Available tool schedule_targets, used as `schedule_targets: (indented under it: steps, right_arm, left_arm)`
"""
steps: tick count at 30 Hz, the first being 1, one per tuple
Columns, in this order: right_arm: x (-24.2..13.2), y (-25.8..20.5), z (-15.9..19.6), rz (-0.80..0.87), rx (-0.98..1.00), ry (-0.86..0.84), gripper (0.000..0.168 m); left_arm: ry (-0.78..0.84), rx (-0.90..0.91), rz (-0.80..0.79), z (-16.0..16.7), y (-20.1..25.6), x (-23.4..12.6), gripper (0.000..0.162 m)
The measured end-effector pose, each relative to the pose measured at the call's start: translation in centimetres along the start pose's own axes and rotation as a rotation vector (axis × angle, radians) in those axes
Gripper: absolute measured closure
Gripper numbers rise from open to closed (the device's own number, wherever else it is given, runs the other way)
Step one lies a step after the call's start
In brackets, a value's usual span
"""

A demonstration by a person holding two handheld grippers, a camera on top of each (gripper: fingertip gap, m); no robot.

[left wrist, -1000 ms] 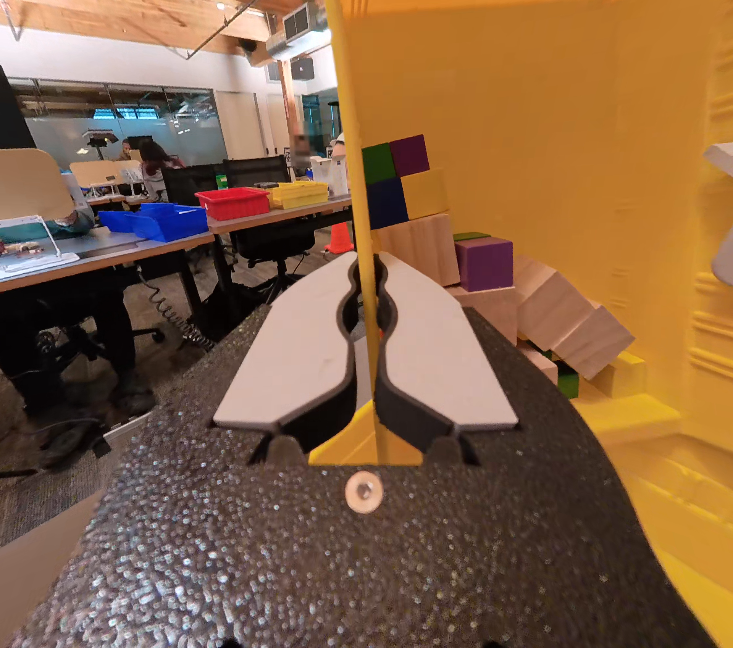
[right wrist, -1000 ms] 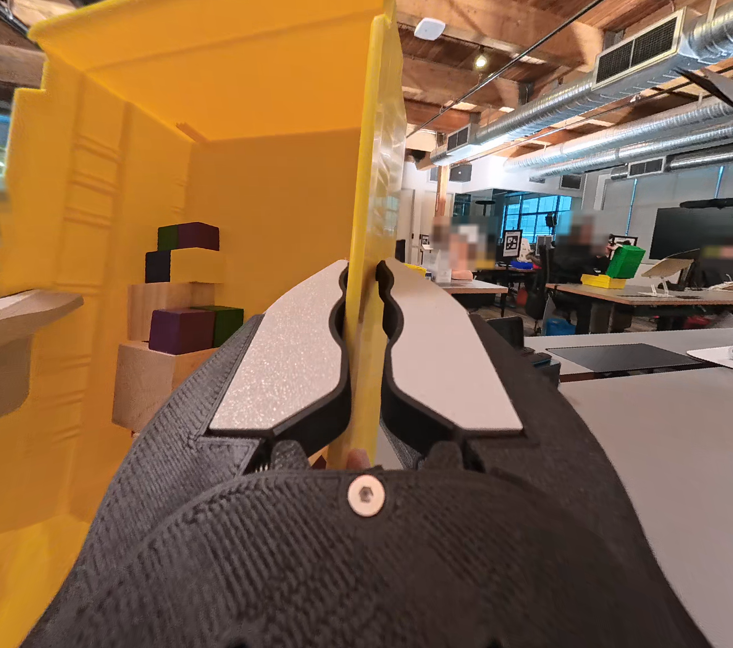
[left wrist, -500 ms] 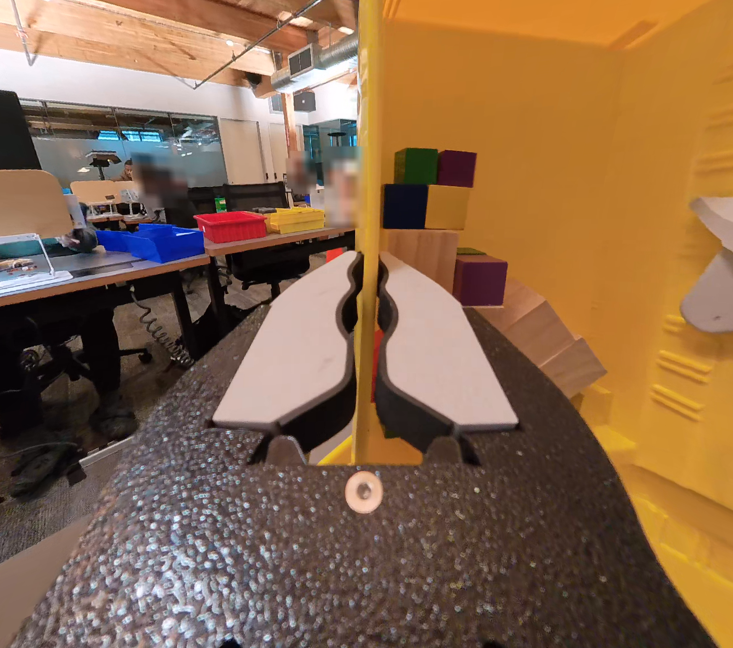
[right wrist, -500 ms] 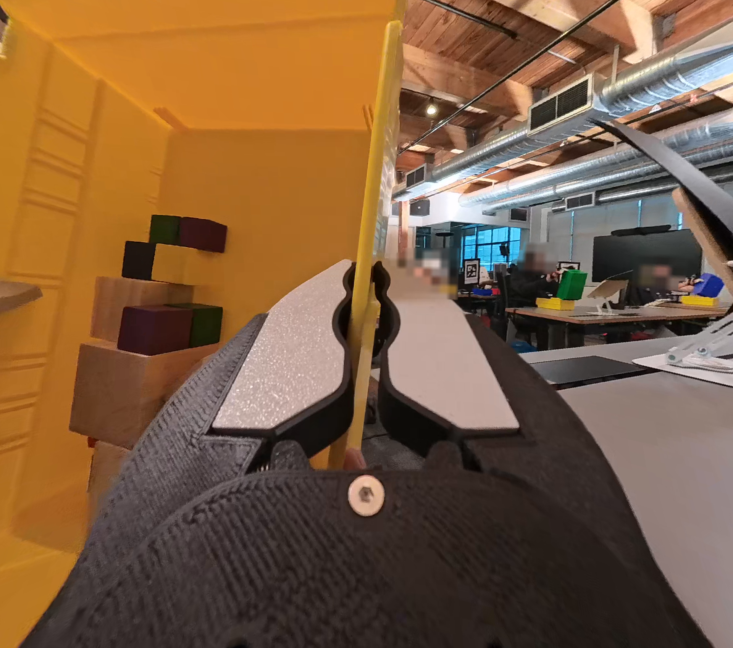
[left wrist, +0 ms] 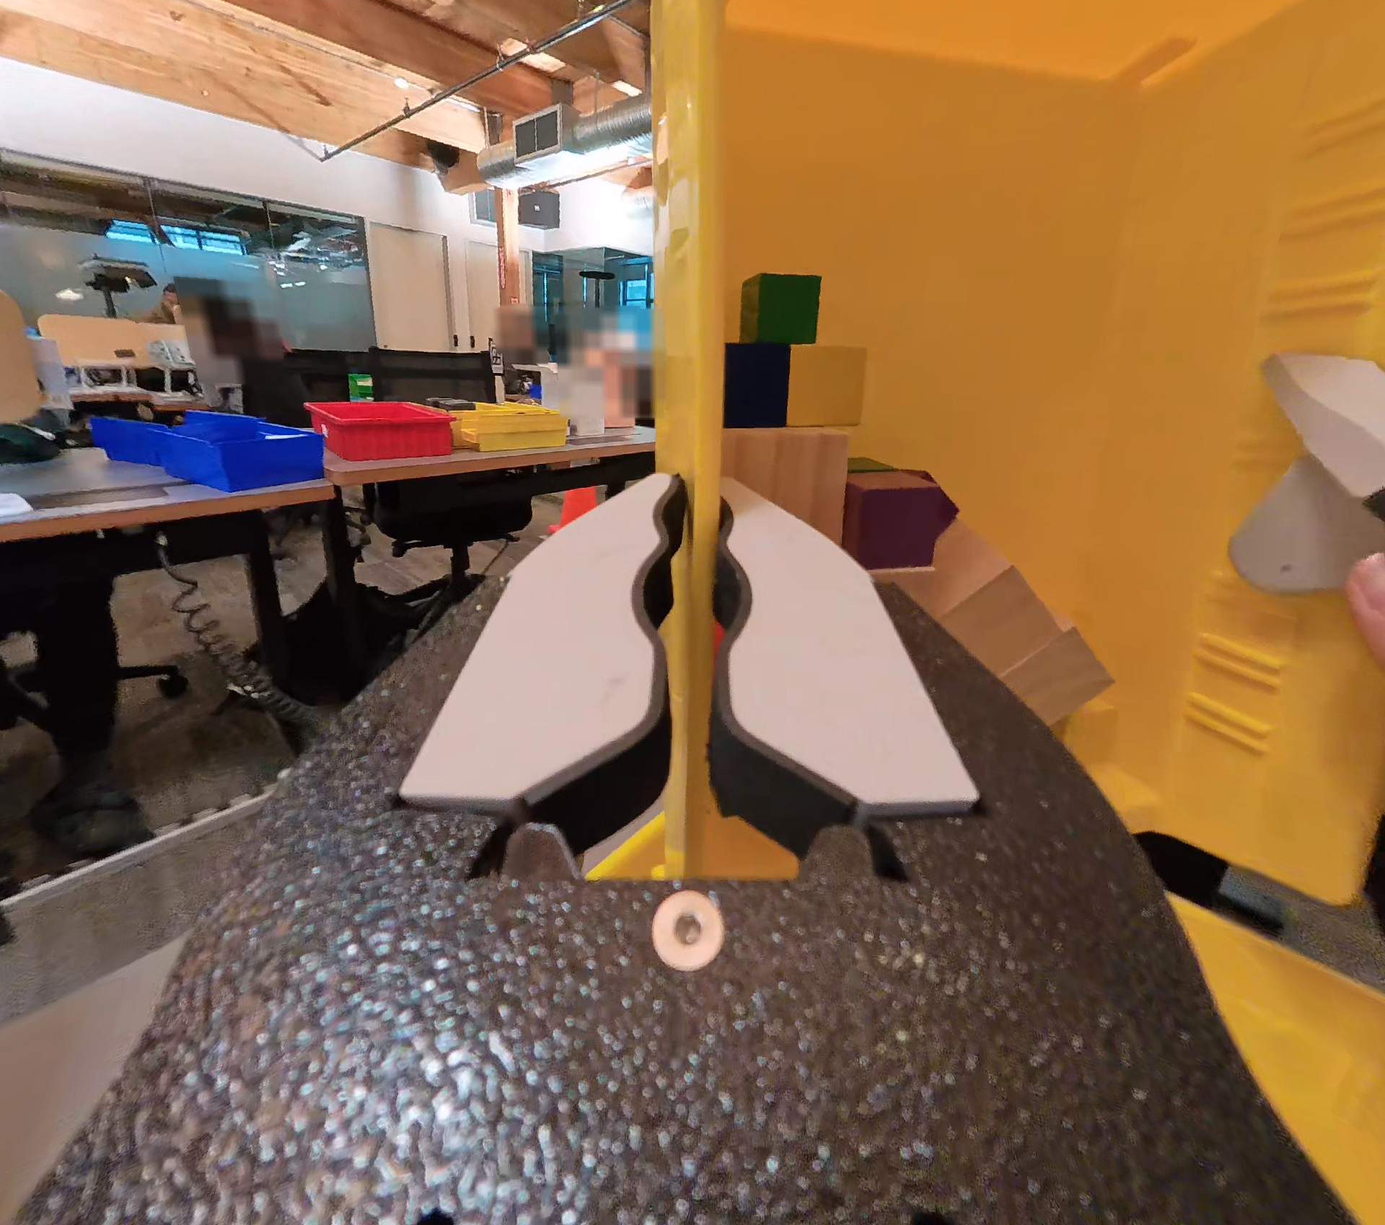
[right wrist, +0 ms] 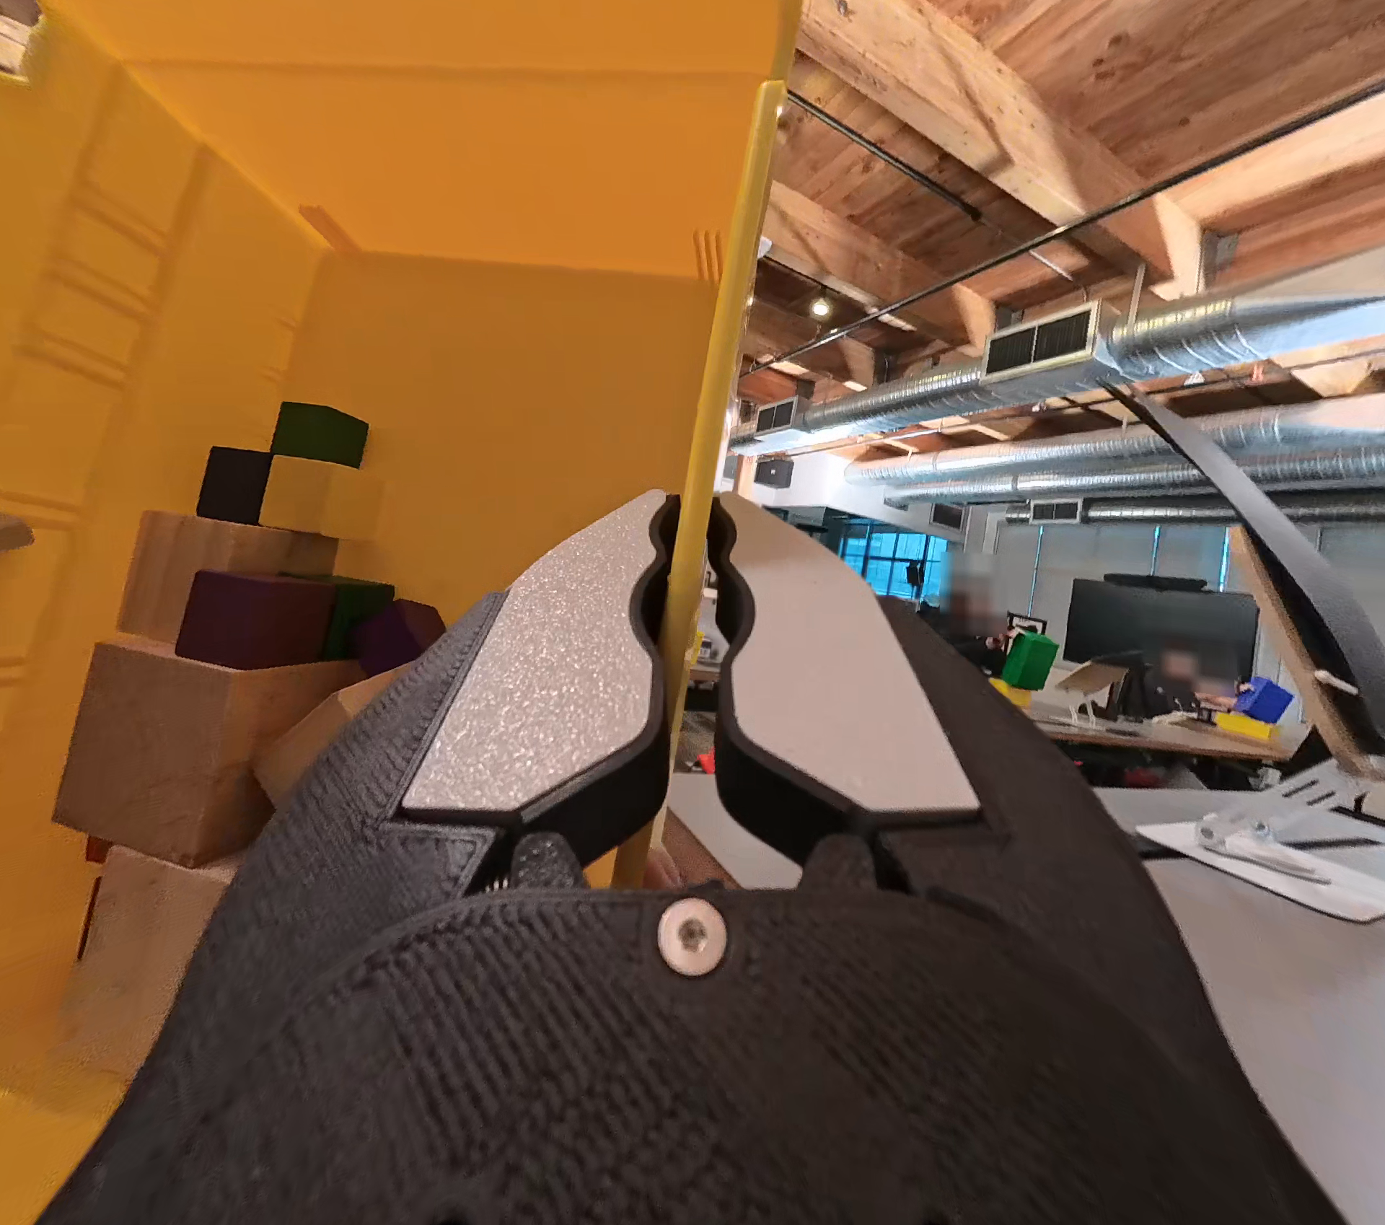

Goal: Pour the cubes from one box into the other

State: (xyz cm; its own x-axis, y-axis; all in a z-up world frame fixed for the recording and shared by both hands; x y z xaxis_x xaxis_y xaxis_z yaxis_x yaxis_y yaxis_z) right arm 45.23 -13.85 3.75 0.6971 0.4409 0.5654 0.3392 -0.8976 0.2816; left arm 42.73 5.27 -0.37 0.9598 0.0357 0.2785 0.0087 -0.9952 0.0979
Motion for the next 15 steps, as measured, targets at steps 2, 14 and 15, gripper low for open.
schedule_targets:
  steps: [2, 14, 15]
  right_arm:
    - [0.4, -0.1, 0.2, -0.018, 0.032, 0.007, 0.16]
    - [0.3, 0.5, 0.4, 0.022, 0.118, 0.023, 0.16]
    - [0.1, 0.5, 0.0, 0.023, 0.126, 0.051, 0.16]
  left_arm:
    - [0.004, -0.036, -0.004, -0.1, -0.2, 0.1, 0.157]
    - [-0.016, 0.015, -0.016, -1.3, 0.2, 0.3, 0.158]
    - [0.009, 0.032, -0.015, -1.7, 0.3, 0.2, 0.158]
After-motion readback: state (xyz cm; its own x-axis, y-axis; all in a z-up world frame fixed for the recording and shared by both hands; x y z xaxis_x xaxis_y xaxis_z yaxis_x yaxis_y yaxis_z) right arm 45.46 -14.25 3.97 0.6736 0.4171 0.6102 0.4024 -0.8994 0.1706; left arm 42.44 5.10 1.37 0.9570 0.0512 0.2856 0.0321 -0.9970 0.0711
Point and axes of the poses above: each gripper's, where its closed fingertips meet, x out along the fingers, z out of its underside, y = z × x across the jaws, the point moved 2 cm from there along -x, back along the fingers, and after that the axes turned 9 degrees about -z, right-handed, at the moved point
